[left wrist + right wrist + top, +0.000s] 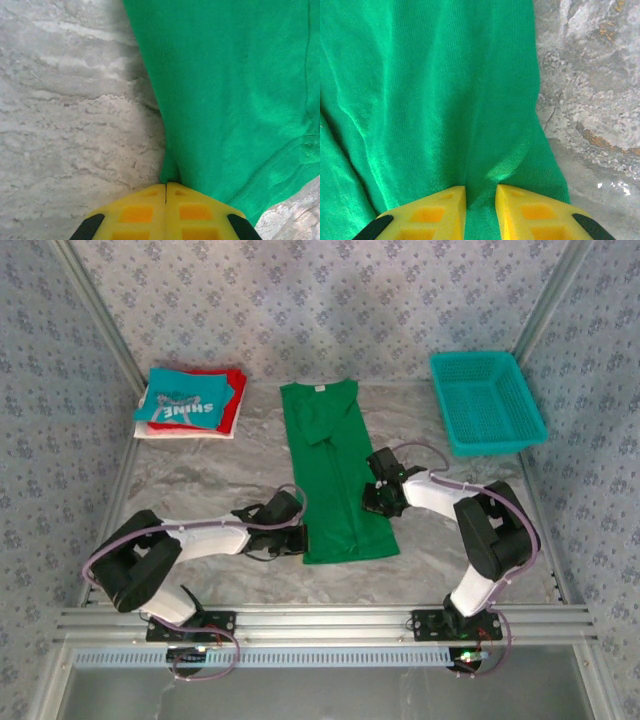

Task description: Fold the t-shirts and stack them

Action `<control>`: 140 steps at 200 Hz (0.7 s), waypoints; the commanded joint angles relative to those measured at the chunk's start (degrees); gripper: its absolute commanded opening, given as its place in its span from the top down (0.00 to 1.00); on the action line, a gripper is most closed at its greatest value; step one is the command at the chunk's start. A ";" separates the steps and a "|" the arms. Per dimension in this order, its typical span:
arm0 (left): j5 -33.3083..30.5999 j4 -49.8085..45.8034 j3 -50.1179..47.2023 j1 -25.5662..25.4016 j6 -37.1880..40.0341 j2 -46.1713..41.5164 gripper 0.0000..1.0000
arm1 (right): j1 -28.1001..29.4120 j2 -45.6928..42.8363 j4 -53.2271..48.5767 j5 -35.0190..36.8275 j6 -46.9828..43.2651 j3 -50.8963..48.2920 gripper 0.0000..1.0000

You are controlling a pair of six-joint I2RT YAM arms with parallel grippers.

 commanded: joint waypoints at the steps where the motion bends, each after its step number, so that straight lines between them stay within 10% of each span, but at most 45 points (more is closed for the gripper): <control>1: -0.81 2.14 -3.27 1.69 0.56 -2.25 1.00 | -0.32 1.14 -1.40 -0.69 0.54 -2.46 0.74; 69: -1.28 -3.23 -11.59 6.82 0.52 -17.94 1.00 | 1.91 -1.01 -0.37 -5.07 2.39 -4.13 0.77; 97: -0.98 -5.61 -11.11 7.77 0.56 -17.05 0.70 | 2.44 0.59 0.03 -5.76 2.48 -3.72 0.78; 140: 1.13 -4.26 -8.45 7.88 1.37 -17.70 0.66 | 2.76 2.13 -0.31 -5.29 1.36 -2.42 0.78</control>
